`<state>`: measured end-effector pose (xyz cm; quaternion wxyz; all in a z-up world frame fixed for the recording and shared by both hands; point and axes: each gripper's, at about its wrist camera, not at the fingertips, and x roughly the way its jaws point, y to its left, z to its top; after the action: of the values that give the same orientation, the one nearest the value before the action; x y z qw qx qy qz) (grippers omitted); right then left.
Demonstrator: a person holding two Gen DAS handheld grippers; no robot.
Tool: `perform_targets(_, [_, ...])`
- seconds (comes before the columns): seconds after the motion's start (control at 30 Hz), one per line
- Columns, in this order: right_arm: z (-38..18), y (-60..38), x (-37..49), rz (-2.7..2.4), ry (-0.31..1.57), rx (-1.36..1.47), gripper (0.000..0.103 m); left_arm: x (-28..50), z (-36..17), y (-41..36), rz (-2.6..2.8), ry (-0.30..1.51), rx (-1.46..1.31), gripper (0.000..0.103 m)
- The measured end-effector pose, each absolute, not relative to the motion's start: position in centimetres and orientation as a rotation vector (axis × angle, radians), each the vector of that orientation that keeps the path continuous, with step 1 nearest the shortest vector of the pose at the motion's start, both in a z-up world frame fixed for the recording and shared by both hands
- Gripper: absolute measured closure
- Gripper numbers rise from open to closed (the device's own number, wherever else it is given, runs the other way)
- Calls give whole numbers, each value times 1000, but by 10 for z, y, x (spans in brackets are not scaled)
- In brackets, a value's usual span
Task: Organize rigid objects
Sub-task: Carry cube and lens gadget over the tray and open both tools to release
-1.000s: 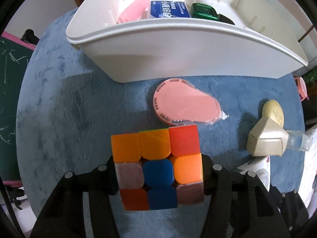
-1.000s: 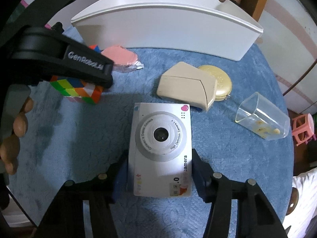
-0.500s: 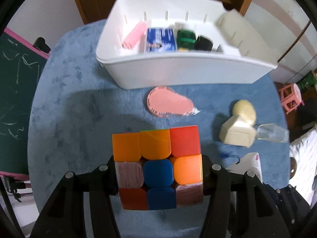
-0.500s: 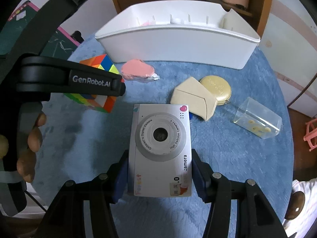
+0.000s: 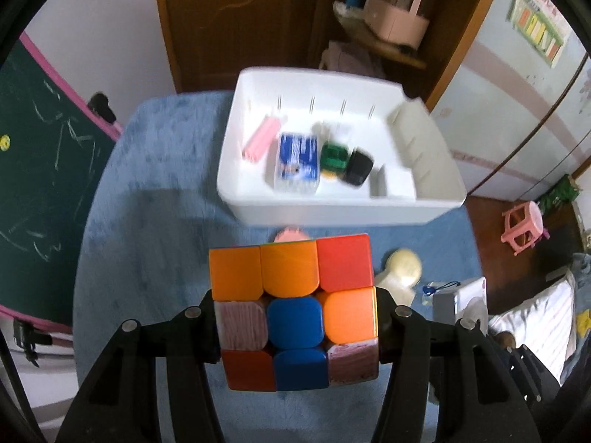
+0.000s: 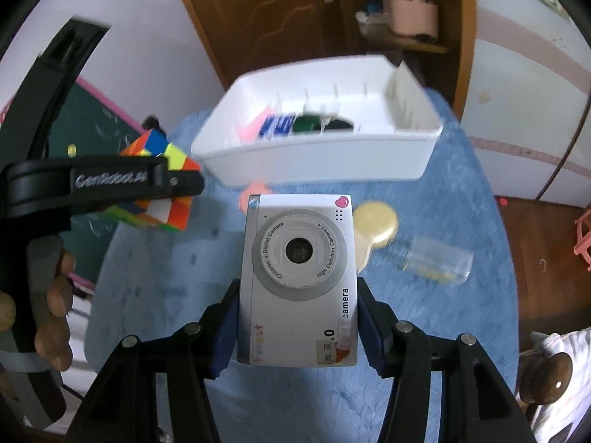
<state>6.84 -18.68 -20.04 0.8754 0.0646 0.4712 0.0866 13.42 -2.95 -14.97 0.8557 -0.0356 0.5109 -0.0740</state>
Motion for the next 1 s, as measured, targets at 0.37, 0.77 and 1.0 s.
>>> perform_targets(0.37, [-131,-213,111,132,830,196,46,177,-87,-36,-214,949,-47,43])
perform_targets(0.77, [-49,-233,196,43,645,210,46,246,-57,-42,-234,851,-39,43])
perform_targets(1.0, [-46,-230,247,0,620,187,46,280,-95,-46,-220,911,-36,43])
